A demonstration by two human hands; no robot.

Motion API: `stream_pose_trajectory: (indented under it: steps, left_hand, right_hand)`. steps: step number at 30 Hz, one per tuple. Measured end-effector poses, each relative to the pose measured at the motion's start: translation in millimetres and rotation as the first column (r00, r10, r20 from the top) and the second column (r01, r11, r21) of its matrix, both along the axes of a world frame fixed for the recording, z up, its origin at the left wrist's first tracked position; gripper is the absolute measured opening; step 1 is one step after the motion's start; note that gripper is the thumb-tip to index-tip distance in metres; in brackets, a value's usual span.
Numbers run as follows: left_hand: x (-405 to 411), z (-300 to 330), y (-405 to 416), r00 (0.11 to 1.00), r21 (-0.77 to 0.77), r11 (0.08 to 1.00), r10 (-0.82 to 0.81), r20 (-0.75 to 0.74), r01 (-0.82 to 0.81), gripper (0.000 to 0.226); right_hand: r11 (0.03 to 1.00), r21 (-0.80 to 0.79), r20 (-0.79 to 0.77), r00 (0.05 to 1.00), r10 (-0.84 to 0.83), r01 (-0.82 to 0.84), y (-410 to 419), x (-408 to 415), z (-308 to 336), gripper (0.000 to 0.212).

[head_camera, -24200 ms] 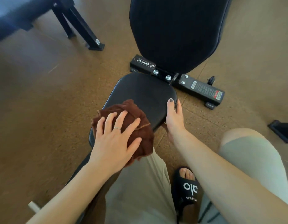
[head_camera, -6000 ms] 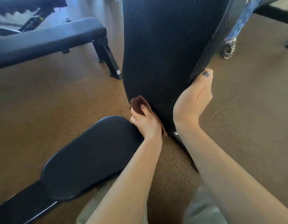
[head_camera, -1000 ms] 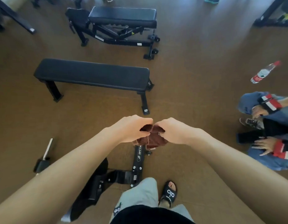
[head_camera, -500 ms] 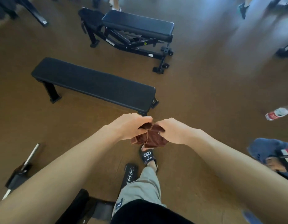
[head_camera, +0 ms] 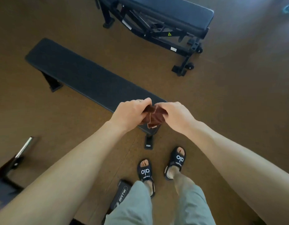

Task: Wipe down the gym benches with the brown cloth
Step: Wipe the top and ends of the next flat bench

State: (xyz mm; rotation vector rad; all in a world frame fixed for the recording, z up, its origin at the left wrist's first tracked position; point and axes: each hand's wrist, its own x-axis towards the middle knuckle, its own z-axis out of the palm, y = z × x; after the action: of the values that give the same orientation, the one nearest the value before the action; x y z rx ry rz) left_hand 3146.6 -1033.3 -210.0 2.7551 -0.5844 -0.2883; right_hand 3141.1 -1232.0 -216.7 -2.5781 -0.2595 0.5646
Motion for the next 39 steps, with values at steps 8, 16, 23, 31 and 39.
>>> stream_pose_trajectory:
  steps: [8, 16, 23, 31, 39]
  left_hand:
    - [33.1, -164.0, -11.6, 0.993, -0.018, 0.996, 0.084, 0.084, -0.083, 0.034]
    - [31.3, -375.9, 10.1, 0.89, -0.06, 0.888, 0.455, -0.022, -0.456, 0.045]
    - [79.5, -441.3, 8.5, 0.827, -0.255, 0.85, 0.516, 0.225, -0.461, 0.023]
    - [84.6, -457.6, 8.1, 0.754, -0.393, 0.77, 0.612, 0.237, -0.502, 0.029]
    - [87.0, -458.7, 9.7, 0.728, -0.403, 0.742, 0.648, 0.224, -0.536, 0.029]
  right_hand:
    - [0.988, -0.022, 0.194, 0.969, 0.152, -0.151, -7.8, 45.9, -163.2, 0.062]
    - [0.991, -0.118, 0.123, 0.989, 0.085, -0.071, 9.2, 52.2, -365.0, 0.065]
    - [0.971, -0.238, 0.351, 0.932, 0.091, -0.005, 40.4, 54.4, -430.6, 0.068]
    - [0.969, -0.245, 0.392, 0.917, 0.079, 0.021, 37.2, 65.8, -438.3, 0.066]
    - [0.943, -0.31, 0.363, 0.932, 0.003, 0.118, 30.0, 143.8, -434.4, 0.06]
